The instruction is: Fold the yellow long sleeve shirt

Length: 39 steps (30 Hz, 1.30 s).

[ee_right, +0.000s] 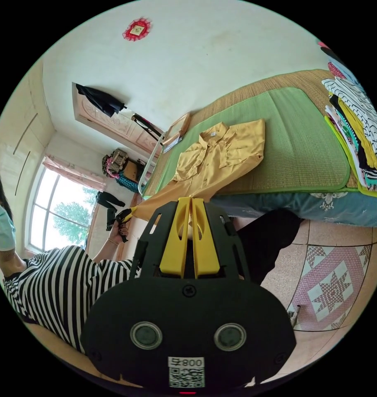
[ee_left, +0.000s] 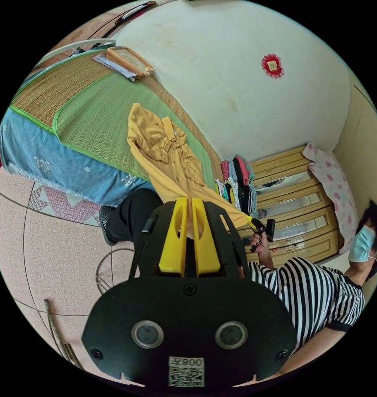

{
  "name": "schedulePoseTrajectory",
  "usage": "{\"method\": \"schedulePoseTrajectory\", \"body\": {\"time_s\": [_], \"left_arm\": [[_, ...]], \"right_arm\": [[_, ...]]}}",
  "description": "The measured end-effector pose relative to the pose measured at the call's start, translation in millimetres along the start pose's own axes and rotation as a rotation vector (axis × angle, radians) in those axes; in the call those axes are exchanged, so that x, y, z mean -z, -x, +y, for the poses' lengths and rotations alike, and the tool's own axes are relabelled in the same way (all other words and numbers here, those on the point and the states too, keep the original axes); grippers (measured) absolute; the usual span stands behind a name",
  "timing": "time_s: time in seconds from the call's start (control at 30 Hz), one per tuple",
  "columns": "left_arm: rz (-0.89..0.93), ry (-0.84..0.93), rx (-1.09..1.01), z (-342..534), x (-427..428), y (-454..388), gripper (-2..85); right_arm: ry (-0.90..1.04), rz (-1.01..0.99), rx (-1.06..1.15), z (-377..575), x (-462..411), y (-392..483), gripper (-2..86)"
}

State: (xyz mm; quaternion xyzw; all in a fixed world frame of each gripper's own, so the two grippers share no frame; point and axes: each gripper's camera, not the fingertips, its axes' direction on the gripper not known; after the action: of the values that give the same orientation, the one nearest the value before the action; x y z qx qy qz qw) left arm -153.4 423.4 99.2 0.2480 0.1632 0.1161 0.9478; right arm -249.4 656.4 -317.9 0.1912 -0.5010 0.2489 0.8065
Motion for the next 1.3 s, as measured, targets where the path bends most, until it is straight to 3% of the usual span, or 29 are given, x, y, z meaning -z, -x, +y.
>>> {"method": "schedulePoseTrajectory", "body": {"time_s": [0.7,1.3], "left_arm": [[0.013,0.008,0.020,-103,12,-37,1.6],[-0.028,-0.062,0.040,-299,10,-69,1.6]], "right_arm": [[0.001,-0.043,-0.024,-73,-52,-67,0.3],[-0.022,0.020,-0.098,-253,-117,-144,0.3]]}}
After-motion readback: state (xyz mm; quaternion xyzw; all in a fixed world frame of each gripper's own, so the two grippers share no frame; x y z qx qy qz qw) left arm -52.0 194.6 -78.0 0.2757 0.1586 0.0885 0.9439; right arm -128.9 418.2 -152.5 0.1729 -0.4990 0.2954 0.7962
